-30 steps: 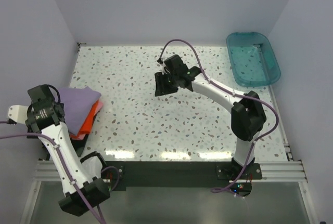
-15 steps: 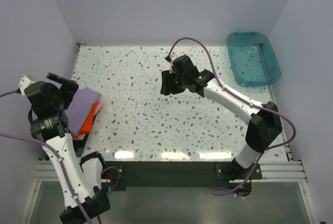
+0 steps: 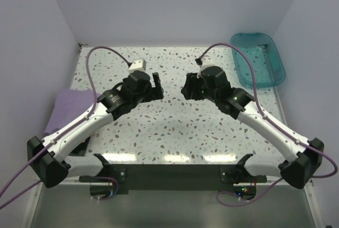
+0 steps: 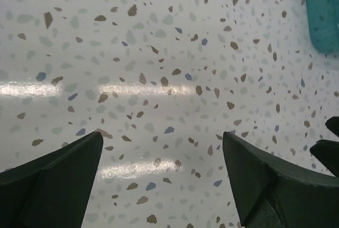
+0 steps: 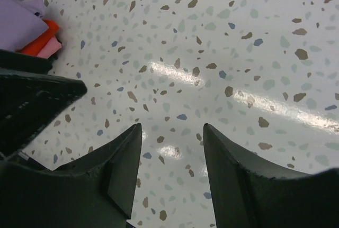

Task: Fold and stack the t-shirts
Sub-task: Reset both grippers

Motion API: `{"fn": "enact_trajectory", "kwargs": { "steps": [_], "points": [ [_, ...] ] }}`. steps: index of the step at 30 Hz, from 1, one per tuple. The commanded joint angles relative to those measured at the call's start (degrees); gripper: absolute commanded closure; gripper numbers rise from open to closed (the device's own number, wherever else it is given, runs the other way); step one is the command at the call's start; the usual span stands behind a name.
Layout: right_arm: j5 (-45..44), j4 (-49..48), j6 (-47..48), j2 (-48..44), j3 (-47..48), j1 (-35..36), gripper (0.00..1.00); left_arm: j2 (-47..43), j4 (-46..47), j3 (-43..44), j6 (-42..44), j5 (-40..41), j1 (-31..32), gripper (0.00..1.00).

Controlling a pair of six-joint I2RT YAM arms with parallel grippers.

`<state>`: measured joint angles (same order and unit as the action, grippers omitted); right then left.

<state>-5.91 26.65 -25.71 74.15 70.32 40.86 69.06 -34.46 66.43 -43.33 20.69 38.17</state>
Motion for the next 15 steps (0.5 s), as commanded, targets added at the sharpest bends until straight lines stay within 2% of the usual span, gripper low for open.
{"fn": "enact_trajectory", "kwargs": {
  "steps": [1,4,10,14,15],
  "points": [
    [-6.38,-3.01,-2.06,-6.46,-4.48,0.18,0.46,1.69,7.20,0.63,3.16,6.31,5.33,0.00],
    [-10.42,-0.29,-2.67,-9.81,-6.86,0.27,0.46,2.31,12.39,-2.62,5.44,1.47,6.03,0.00],
    [-13.86,1.64,-2.59,-12.36,-10.99,0.18,0.45,2.75,14.76,-5.34,7.03,-0.03,7.18,0.00],
    [-14.74,-0.63,-3.03,-12.89,-12.93,0.18,0.45,2.22,15.74,-6.23,7.91,-1.09,7.18,0.00],
    [-16.05,-1.25,-3.11,-12.98,-13.19,0.18,0.40,2.31,15.56,-6.06,8.26,-1.09,7.27,0.00]
  ]
}}
